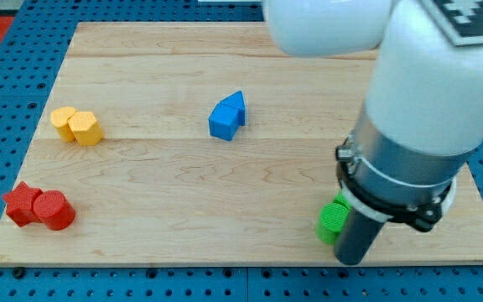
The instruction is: Push the green star towards the top right corner of the board
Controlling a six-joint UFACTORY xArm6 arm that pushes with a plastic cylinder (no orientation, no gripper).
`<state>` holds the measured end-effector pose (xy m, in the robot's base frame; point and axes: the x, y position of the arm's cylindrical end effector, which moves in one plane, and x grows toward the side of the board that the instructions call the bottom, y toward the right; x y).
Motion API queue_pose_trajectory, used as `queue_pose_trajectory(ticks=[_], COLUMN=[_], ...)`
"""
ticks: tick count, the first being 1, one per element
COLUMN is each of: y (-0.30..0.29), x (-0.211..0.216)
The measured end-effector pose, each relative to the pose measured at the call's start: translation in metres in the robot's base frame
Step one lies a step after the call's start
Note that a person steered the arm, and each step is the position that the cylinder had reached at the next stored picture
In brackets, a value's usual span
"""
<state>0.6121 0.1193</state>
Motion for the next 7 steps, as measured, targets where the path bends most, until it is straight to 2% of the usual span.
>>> queue_pose_trajectory(ticks=[4, 6, 7], y=[0.004, 0.009, 0.009], x=[-0.115, -0.117, -0.154])
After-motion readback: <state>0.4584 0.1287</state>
